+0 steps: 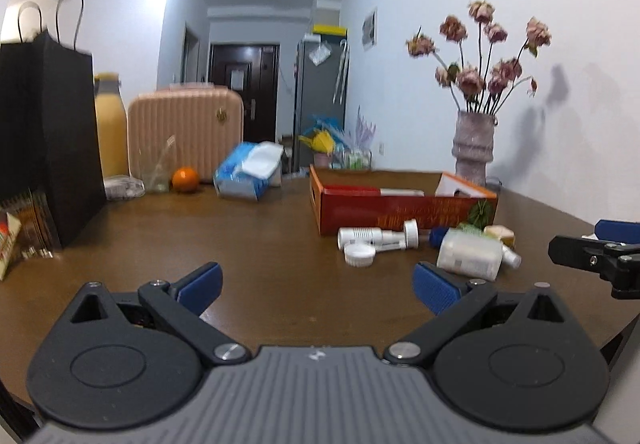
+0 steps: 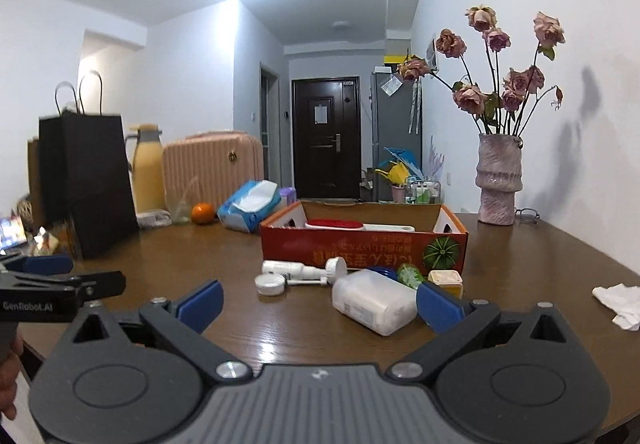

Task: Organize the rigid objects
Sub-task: 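Withdraw both tools and reach the left tool to the translucent plastic jug, then close the left tool on the translucent plastic jug and lift it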

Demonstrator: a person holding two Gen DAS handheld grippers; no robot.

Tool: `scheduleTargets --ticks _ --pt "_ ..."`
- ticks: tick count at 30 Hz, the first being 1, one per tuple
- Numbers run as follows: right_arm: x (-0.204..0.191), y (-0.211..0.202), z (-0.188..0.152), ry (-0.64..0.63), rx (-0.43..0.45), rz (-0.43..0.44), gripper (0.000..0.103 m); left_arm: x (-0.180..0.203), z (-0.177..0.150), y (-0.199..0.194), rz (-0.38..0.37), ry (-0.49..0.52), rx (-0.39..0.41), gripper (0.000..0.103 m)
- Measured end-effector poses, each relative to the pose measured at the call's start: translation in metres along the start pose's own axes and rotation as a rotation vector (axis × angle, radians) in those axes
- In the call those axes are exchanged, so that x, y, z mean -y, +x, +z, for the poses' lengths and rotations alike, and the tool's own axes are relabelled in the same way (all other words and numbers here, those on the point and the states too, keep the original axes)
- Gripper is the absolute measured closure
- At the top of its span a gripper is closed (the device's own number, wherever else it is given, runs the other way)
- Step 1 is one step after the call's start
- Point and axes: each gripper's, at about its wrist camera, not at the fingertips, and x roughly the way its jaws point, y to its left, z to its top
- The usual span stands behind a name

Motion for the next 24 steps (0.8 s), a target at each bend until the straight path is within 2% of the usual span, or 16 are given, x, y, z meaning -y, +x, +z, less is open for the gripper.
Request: scheduleTargets --ticks 9,16,19,21,22,23,24 --pt "0.024 0.048 -0.004 0.071 -0.072 -0.044 0.002 0.011 0.001 0.055 -0.062 0.003 -0.083 0.0" --pt "0.047 0.086 0.0 0.132 -0.114 -0.043 0.013 0.038 0.03 0.135 -0.195 -0.036 -0.151 0.0" --pt "0.063 0.106 -0.002 0.198 -0.154 -0.033 0.025 0.052 0.041 0.17 -0.277 -0.056 -0.192 0.002" --pt "0.077 0.119 -0.006 0.268 -0.188 -0.022 0.034 0.063 0.046 0.193 -0.316 -0.058 -0.21 0.015" --pt "0.083 0.125 -0.008 0.299 -0.204 -0.017 0.044 0.069 0.049 0.201 -0.321 -0.058 -0.219 0.02" --pt "0.091 0.131 -0.011 0.334 -0.214 -0.011 0.055 0.075 0.051 0.213 -0.332 -0.058 -0.238 0.029" --pt "0.096 0.135 -0.013 0.36 -0.217 -0.01 0.058 0.081 0.052 0.223 -0.347 -0.064 -0.261 0.035"
